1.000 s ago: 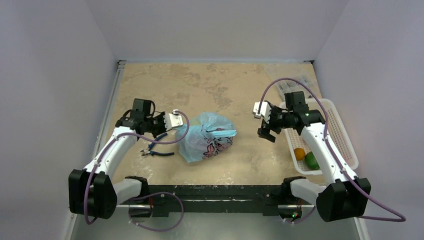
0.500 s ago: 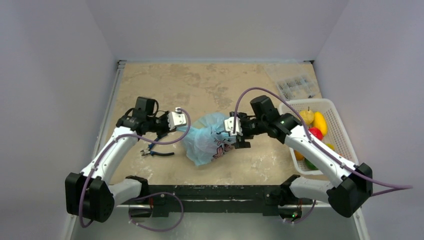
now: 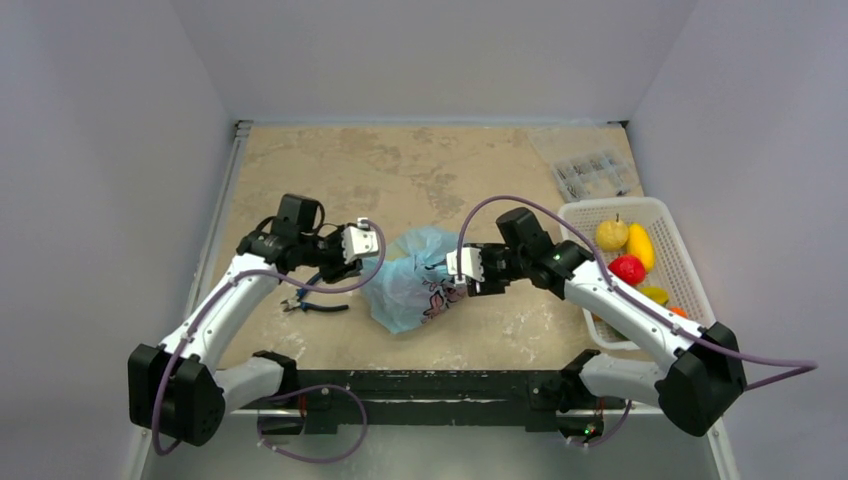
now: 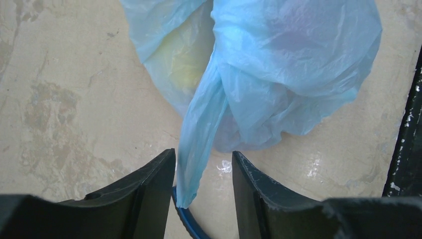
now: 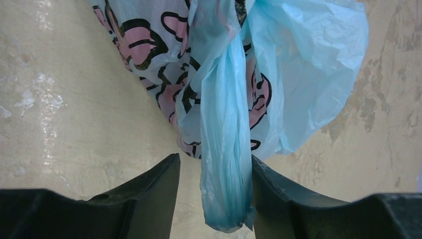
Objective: Place the fake fruits into the plastic bag and tie a complex knot
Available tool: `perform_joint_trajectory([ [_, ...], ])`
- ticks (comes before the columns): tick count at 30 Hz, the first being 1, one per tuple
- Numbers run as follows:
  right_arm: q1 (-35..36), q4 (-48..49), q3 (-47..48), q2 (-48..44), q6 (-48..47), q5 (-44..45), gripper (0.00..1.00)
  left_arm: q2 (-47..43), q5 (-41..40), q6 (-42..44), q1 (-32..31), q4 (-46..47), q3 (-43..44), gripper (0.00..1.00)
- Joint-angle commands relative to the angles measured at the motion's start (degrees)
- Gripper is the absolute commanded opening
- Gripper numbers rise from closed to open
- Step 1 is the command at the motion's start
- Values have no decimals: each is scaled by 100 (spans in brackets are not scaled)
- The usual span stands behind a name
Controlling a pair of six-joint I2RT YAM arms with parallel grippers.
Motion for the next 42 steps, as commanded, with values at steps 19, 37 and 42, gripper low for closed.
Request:
perform_joint_trajectory([
  [19, 298, 926, 225, 204, 286, 513, 58, 645, -306, -223, -284, 602, -122, 52],
  [37, 500, 727, 342, 276, 9, 781, 56, 461, -195, -241, -275, 372, -45, 53],
  [42, 726, 908, 360, 393, -38, 908, 54, 587, -332, -195, -275, 375, -43, 55],
])
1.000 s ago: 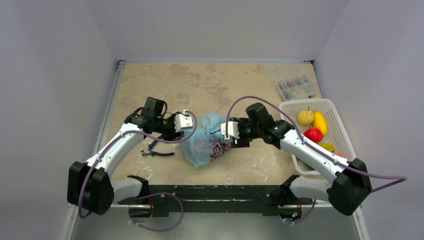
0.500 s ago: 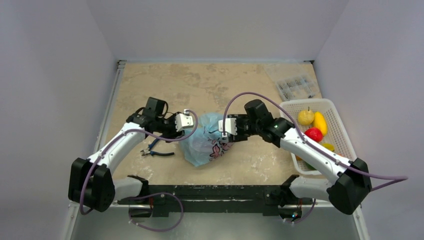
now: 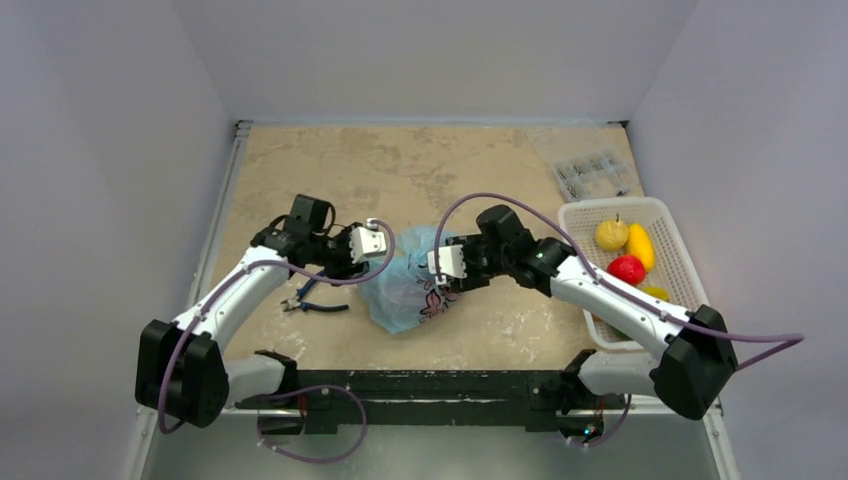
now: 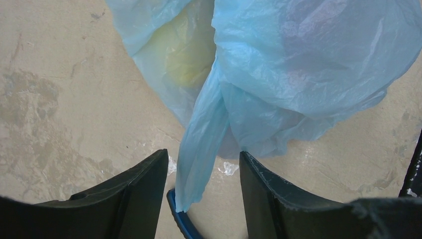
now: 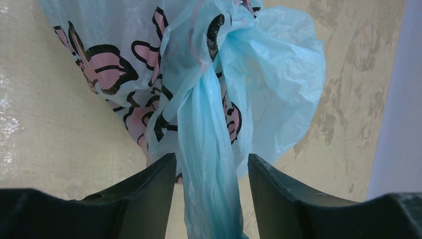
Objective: Place the fake fruits into the plastic bag and tie a complex knot
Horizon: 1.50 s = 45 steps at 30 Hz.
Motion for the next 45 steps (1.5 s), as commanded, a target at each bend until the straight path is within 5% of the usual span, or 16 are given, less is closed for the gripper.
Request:
perform_joint_trajectory([
  [1, 206, 339, 19, 0, -90, 185, 51, 107, 2, 3, -2, 14, 29, 55],
  [5, 266, 299, -7, -103, -69, 265, 29, 180, -155, 126, -3, 124, -119, 56],
  [8, 265, 216, -87, -171, -107, 388, 0, 286, -321, 182, 62, 221, -215, 56],
  [13, 268, 234, -233, -359, 16, 435, 0, 298, -63, 449, 255, 301, -340, 55],
  [16, 265, 306, -370, -447, 138, 568, 0, 198, 386, 587, 281, 243, -320, 45],
  [17, 262, 341, -409, -473, 216, 603, 0, 144, 541, 545, 280, 295, -327, 38],
  [19, 251, 446, -509, -512, 434, 733, 0, 67, 679, 281, 279, 464, -319, 4],
  [20, 232, 466, -545, -510, 564, 790, 0, 85, 676, 24, 279, 530, -286, 0],
  [34, -1079, 205, -502, -410, 2837, 1194, 0, 170, -1344, -3060, 842, 1223, -98, 0],
  [45, -1604, 506, -632, -160, 3072, 1180, 0, 245, -1652, -4428, 995, 1220, -50, 0],
])
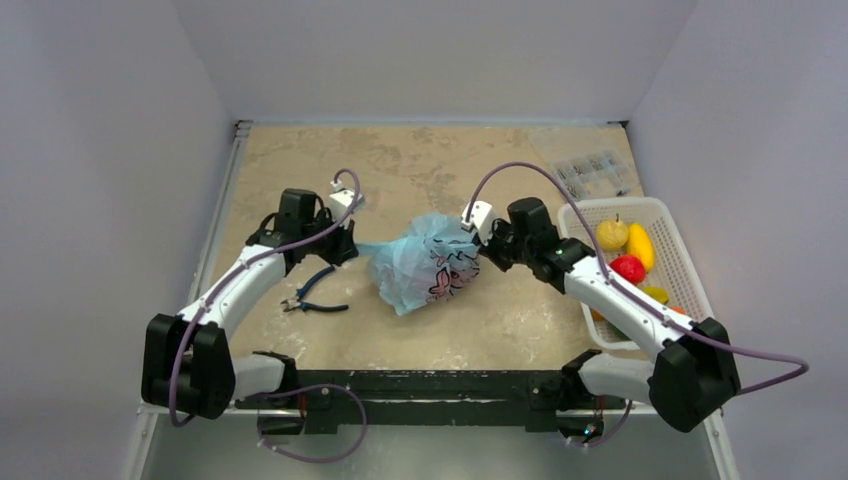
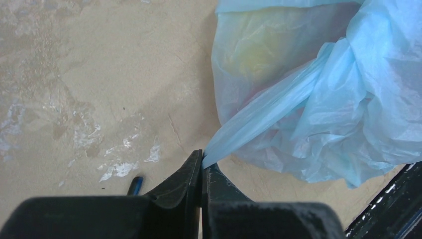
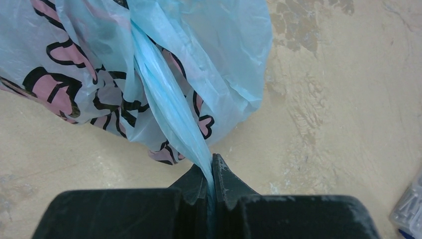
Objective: Place the fake fruits into the plastic bag and tie a complex knot
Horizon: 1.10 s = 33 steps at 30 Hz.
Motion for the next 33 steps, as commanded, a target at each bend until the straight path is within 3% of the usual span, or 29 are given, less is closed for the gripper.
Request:
perform_joint_trajectory([
  [1, -596, -174, 103, 215, 23, 609, 0, 18, -997, -532, 429, -69, 275, 0],
  [9, -1143, -176, 1612, 826, -20, 183, 0, -462, -512, -19, 443, 334, 994, 0],
  [14, -1143, 188, 1062, 1237, -287, 275, 0, -311, -555, 585, 443, 388, 588, 0],
  [20, -1320, 616, 803, 2281, -506, 511, 0, 556, -1077, 1088, 561, 470, 277, 0],
  [33, -1872, -51, 1358, 1908, -810, 190, 0, 116, -762, 1334, 780, 48, 720, 0],
])
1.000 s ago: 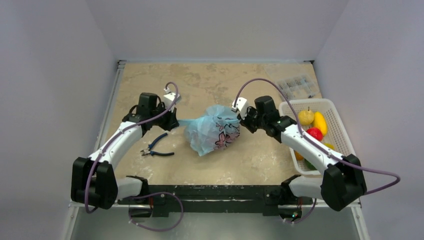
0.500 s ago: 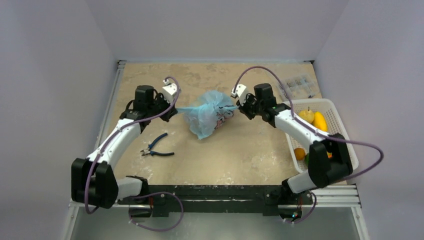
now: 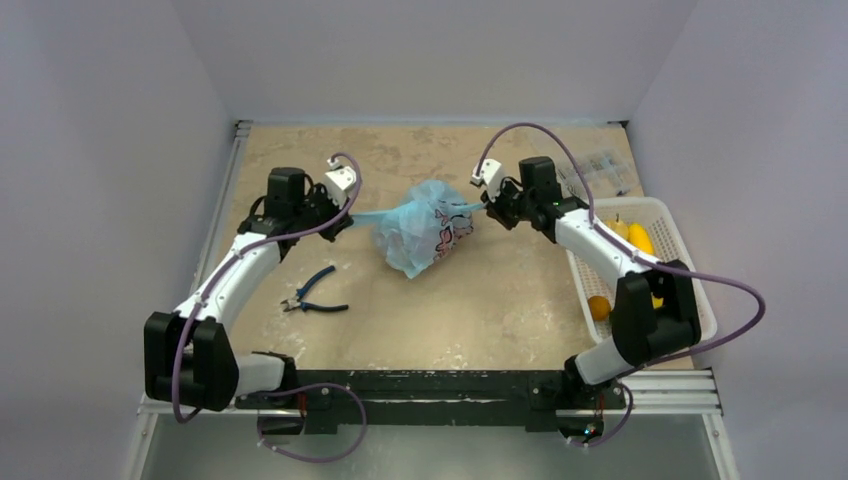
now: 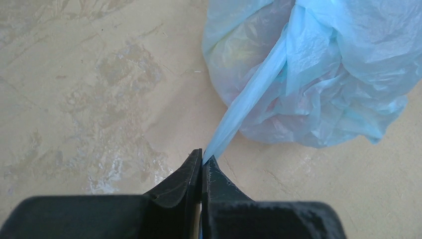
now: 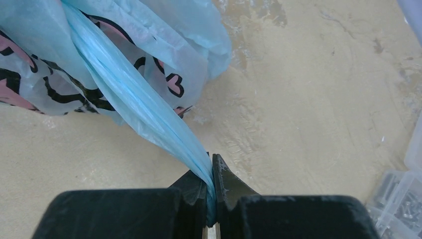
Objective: Place the fake fruits into the plastic bag and tie a complex knot
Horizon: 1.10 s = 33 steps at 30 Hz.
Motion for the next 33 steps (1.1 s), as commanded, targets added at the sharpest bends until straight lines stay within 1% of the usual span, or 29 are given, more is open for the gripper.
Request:
perform_joint_trajectory([
  [1, -546, -495, 2, -31, -293, 903, 0, -31, -885, 392, 463, -367, 26, 0],
  [5, -545, -333, -339, 120, -145, 986, 0, 337, -1302, 508, 396, -354, -175, 0],
  [8, -591, -132, -635, 102, -280, 1165, 0, 376, -1399, 581, 417, -390, -258, 0],
  [12, -688, -408, -404, 10, -523, 1028, 0, 324, -1214, 674, 429, -577, -70, 0],
  [15, -687, -461, -417, -27, -771, 969, 0, 429, -1201, 780, 399, -614, -10, 0],
  [19, -687, -606, -408, 192, -668, 1002, 0, 530, -1318, 765, 269, -710, -25, 0],
  [24, -678, -804, -352, -39, -583, 706, 0, 260, -1189, 707, -3, -910, -34, 0],
  [25, -679, -908, -294, -87, -602, 558, 0, 177, -1093, 640, -43, -973, 21, 5],
  [26, -683, -1007, -229, -139, -612, 426, 1, 103, -938, 567, -67, -1053, 102, 13],
  [27, -683, -1050, -190, -207, -602, 351, 7, 32, -806, 472, -94, -1104, 177, 18],
  [28, -685, -1108, -148, -276, -605, 238, 16, -63, -688, 400, -141, -1142, 237, 22],
  [31, -681, -1228, 2, -467, -538, -36, 42, -184, -405, 329, -285, -1297, 455, 26],
  [33, -692, -1392, 193, -531, -424, -180, 55, -263, -210, 316, -410, -1452, 576, 31],
])
